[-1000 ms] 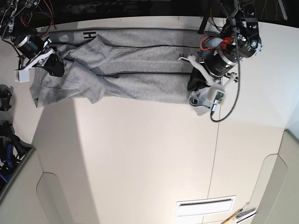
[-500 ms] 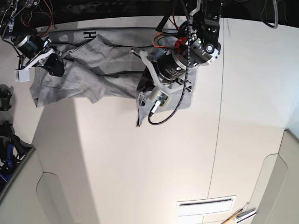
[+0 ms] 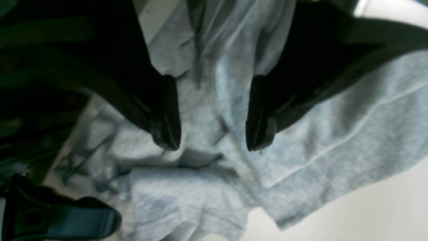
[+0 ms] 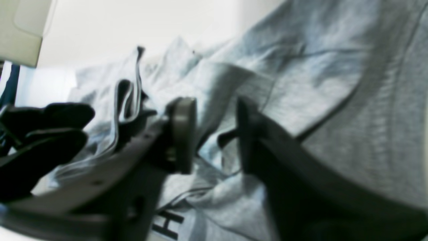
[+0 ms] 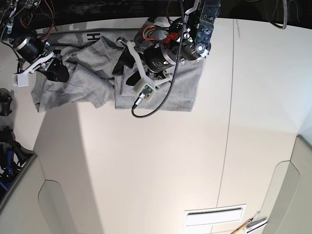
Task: Fold the T-shirt properly
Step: 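Lift the hem end with the left gripper and fold it toward the collar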
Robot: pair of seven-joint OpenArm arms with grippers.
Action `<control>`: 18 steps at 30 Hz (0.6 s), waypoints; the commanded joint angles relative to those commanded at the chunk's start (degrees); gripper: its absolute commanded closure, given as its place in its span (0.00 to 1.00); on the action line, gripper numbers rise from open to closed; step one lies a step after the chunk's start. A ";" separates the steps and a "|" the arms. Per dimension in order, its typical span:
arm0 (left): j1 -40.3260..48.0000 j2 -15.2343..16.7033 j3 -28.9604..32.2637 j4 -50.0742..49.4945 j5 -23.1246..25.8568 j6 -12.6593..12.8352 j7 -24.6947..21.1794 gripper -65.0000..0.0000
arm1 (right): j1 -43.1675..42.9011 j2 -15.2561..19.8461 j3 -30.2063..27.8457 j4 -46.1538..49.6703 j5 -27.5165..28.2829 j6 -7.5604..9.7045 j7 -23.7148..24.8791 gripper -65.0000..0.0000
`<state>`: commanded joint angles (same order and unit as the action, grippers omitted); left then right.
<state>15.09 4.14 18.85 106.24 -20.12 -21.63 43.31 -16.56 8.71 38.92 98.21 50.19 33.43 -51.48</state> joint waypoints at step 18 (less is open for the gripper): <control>0.31 -0.22 -1.51 4.02 -3.19 -4.79 6.03 0.47 | -0.13 6.91 4.90 2.78 -6.97 -2.14 2.21 0.31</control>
<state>15.40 3.92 17.34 110.26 -23.31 -26.41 49.34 -16.69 15.62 43.81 100.99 43.22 31.29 -49.28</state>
